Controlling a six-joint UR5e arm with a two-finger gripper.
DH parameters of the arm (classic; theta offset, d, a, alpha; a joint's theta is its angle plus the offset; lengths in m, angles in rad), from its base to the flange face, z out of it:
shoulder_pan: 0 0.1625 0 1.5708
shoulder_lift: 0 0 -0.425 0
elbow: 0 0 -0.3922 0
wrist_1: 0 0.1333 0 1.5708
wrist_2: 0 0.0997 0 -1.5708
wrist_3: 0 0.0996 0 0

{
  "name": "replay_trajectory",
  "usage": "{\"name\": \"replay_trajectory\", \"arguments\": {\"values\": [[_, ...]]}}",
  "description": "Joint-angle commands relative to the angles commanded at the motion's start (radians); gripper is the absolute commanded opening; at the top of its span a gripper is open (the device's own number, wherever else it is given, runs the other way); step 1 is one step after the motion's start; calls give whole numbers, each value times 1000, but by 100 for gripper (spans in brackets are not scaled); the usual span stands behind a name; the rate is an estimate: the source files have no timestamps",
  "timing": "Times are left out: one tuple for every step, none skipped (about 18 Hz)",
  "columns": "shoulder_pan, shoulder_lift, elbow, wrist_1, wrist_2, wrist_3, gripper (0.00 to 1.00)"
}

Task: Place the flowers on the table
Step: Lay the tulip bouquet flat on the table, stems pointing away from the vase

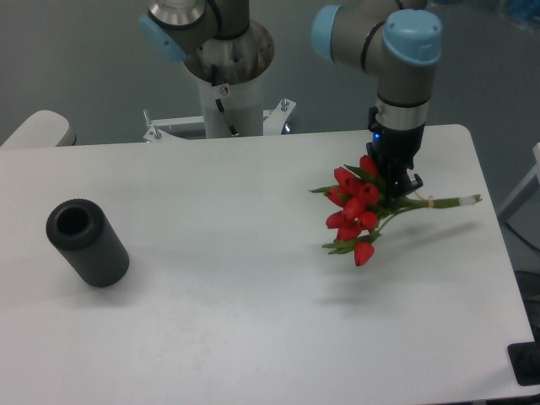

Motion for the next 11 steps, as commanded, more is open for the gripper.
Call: {"name": "replay_trajectory", "arguments": {"values": [[-6,0,-15,2,11,-8,19],[-8,-2,-34,3,16,-15,19],[-8,-2,-37,3,25,-18,19],[-11,-3,-46,2,31,-23,19],[-11,-6,-66,3,28,-37,19],[-9,-8,-80,5,26,-40,19],[-11,-9,-83,3,23,-41,19],[-14,-15,-89,3,26,-44,19],[-22,-20,-97,5,25,-51,19],[-26,-24,-101,5,23,-51,19],[-26,-35,-103,5,23,-54,19]]}}
